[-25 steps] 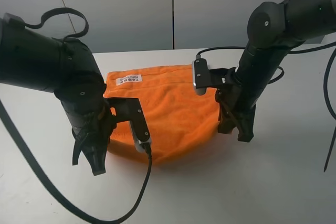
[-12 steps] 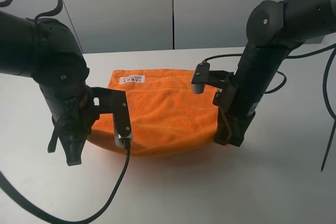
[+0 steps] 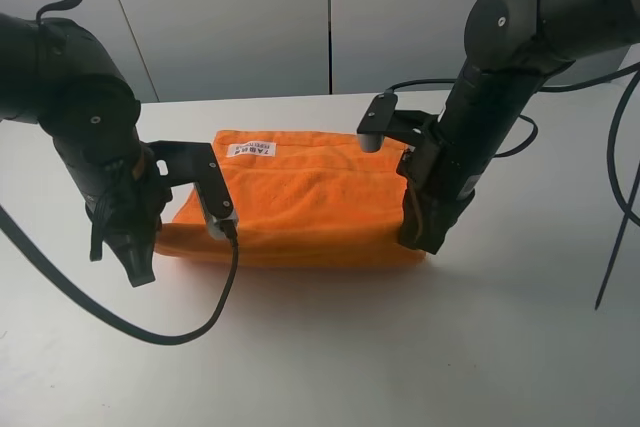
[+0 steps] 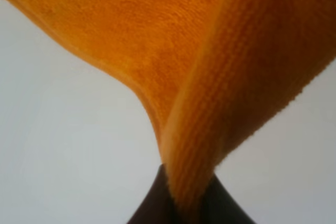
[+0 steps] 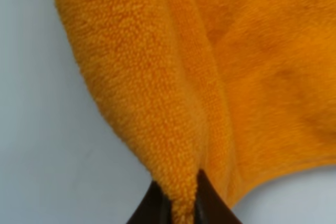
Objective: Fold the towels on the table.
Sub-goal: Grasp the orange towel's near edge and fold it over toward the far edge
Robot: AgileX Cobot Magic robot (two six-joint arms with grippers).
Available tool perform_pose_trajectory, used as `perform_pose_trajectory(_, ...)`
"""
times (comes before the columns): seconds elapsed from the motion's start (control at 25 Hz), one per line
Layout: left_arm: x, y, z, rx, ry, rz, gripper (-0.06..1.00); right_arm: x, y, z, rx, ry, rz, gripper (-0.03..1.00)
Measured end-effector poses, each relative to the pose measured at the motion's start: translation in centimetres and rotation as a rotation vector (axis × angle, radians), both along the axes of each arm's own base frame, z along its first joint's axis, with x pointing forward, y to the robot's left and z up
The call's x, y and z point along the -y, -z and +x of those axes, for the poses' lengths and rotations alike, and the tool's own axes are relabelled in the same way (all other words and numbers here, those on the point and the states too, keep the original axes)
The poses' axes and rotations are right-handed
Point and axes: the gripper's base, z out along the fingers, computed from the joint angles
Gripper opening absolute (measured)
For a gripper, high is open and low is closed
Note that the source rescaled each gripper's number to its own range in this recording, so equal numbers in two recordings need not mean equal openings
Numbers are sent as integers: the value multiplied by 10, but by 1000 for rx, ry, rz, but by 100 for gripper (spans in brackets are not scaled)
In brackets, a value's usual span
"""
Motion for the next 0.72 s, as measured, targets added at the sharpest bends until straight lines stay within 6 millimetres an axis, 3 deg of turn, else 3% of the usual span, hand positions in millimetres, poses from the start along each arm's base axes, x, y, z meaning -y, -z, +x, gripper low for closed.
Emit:
perform_pose_trajectory(0.4,4,-21,20,173,4,-1,0,-4,-31,33,185,-10,-60,0)
perform_pose_trajectory(0.72,9,-33,36,344,-1,-38,0,-3,-36,42,278,-37,-85,0)
